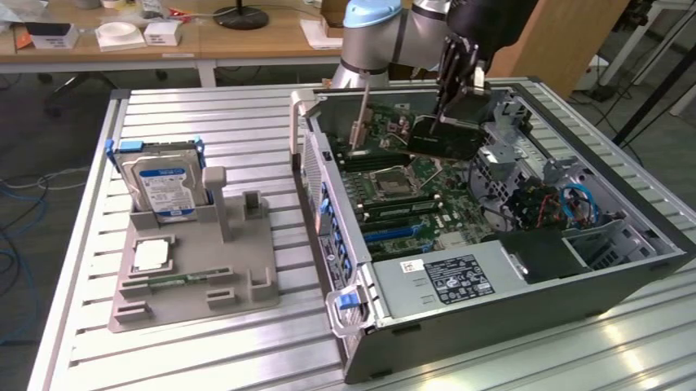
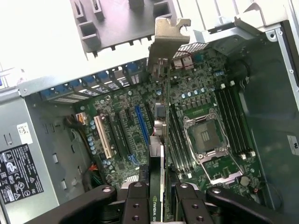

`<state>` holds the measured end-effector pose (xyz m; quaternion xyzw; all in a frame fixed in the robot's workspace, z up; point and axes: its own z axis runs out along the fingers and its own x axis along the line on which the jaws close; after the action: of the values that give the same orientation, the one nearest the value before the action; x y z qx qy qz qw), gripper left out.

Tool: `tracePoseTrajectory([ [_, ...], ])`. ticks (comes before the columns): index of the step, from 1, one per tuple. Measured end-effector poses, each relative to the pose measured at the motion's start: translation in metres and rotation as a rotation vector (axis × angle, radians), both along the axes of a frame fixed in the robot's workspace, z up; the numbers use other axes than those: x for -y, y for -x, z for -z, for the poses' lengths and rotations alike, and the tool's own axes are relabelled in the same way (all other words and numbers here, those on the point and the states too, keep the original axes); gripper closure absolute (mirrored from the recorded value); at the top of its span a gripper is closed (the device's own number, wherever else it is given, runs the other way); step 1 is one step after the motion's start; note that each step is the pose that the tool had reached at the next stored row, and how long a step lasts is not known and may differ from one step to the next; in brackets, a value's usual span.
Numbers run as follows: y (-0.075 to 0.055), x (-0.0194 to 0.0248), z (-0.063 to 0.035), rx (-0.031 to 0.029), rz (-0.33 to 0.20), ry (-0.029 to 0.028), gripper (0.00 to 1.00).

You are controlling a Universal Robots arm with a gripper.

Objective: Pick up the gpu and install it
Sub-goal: 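Insert the gpu into the slot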

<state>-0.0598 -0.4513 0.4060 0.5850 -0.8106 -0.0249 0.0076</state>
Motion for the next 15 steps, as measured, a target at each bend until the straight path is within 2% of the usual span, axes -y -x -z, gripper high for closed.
tracePoseTrajectory([
  [15,-0.0043,0.0000,0.0007,0.0000,-0.129,0.0000,0.74],
])
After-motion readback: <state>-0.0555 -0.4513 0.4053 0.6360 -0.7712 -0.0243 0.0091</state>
